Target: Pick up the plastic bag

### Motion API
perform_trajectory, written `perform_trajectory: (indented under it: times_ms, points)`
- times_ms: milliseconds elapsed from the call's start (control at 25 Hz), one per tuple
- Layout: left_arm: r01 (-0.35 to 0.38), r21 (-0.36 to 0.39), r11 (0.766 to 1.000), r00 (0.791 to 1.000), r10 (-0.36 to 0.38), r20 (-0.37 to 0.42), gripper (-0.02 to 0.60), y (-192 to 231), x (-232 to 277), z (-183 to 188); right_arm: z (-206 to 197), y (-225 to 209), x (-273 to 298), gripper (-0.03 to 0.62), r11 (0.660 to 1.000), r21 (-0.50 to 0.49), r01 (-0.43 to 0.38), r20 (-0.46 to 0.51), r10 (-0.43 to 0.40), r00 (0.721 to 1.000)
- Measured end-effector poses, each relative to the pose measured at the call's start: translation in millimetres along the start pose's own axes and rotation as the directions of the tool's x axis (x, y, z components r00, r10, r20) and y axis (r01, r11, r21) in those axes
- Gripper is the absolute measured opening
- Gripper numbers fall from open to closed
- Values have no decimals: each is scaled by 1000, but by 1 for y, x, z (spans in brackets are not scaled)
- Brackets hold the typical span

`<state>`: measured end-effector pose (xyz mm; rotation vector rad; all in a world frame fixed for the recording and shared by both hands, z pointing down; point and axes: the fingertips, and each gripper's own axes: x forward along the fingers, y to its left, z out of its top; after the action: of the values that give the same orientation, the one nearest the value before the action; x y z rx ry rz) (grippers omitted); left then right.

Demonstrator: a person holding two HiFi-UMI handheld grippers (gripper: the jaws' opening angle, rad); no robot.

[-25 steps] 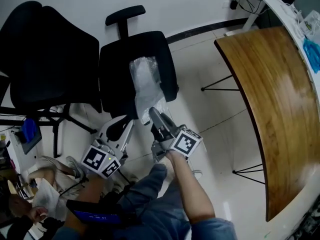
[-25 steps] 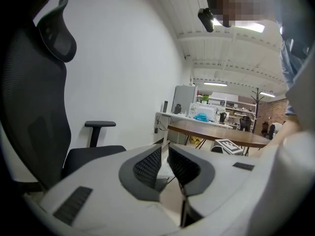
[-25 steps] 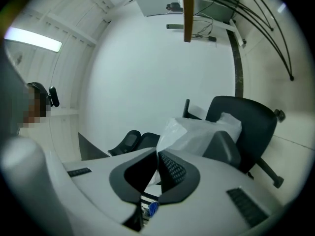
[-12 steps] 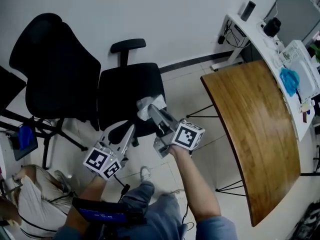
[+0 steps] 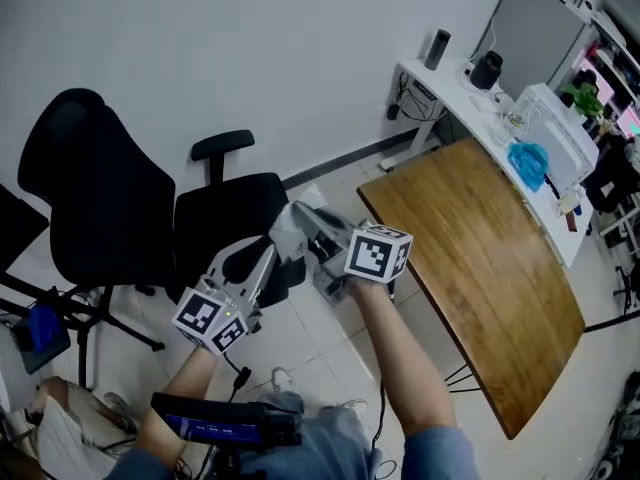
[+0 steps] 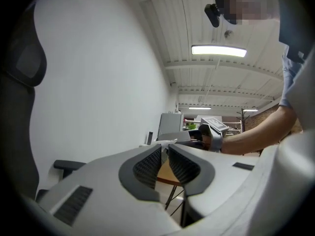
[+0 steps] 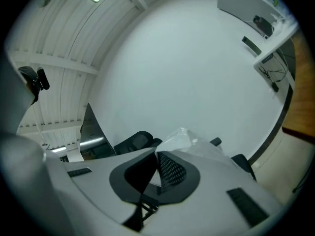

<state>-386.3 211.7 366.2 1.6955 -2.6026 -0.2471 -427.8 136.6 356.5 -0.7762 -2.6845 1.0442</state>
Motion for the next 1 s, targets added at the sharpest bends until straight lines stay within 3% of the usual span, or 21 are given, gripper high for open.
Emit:
perform_trajectory:
  times_ms: [360, 640, 1000]
  points:
    - [110, 37, 993, 992, -112, 50, 60, -50, 58, 31, 96, 7, -46, 0, 990, -138, 18, 68, -9, 998]
    - [149, 55, 987, 985, -153, 76, 60, -108, 108, 40, 156, 14, -91, 0, 976, -214, -34, 81, 52, 995]
    - [247, 71, 966, 965, -252, 68, 60, -205, 179, 33, 242, 9, -242, 0, 921, -386, 46, 251, 57, 966]
